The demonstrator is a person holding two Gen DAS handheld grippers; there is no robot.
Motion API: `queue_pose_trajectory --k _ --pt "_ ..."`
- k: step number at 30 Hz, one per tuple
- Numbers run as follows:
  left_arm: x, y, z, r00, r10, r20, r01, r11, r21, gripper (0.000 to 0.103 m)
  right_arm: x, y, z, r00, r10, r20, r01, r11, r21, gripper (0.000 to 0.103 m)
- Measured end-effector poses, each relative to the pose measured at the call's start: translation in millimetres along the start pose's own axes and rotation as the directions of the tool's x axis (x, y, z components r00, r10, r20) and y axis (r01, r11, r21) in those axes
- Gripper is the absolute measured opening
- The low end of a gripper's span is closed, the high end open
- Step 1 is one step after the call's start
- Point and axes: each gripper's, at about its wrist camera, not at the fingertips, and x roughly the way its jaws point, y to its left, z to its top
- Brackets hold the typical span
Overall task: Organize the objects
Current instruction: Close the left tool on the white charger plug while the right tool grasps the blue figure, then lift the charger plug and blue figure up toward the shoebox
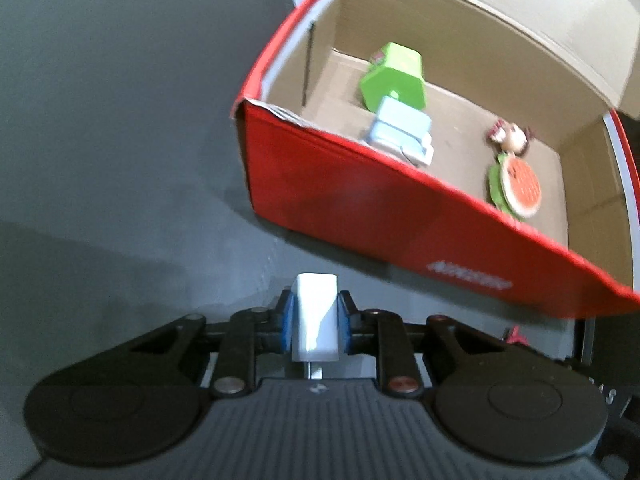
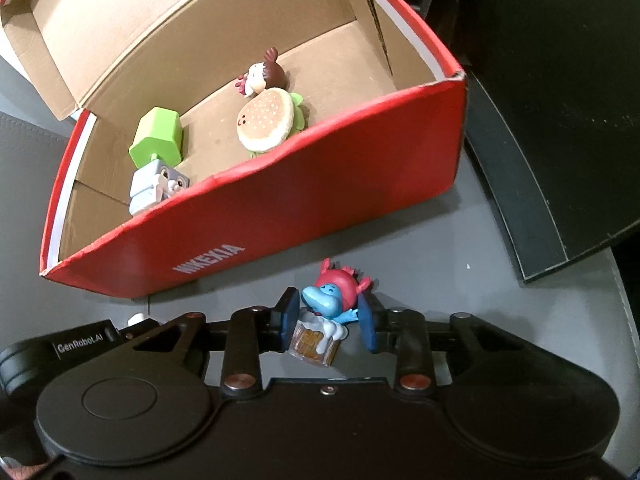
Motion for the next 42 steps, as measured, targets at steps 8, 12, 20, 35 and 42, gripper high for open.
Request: queue_pose_trajectory --k 8,12,20,35,42 --pt "-7 -5 -12 1.0 0.002 -0.022 0.0 0.996 0.087 0.021 -7 1 -7 1.0 -0.017 -0.019 0.016 0.999 -0.048 0.032" --pt "-5 -8 -14 0.999 0.022 -0.048 -0.016 0.993 0.116 0.021 -12 1 -10 0.999 -0.043 -0.03 0.04 0.995 -0.088 0.032" --pt "7 -8 -19 0.997 0.025 -0.072 -0.016 0.993 0.117 0.021 -18 4 -11 0.996 -0.091 -0.006 0.09 0.987 -0.136 0.035" --pt "10 -10 -17 0.999 0.024 -0.031 -0.019 0.99 0.14 0.02 -7 14 -14 0.995 -0.102 -0.016 0.098 0.983 -0.155 0.054" --pt "7 -4 -16 1.0 0.007 -0.026 -0.003 0.992 0.125 0.02 -2 20 -18 0.993 -0.119 -0.002 0.117 0.975 -0.191 0.054"
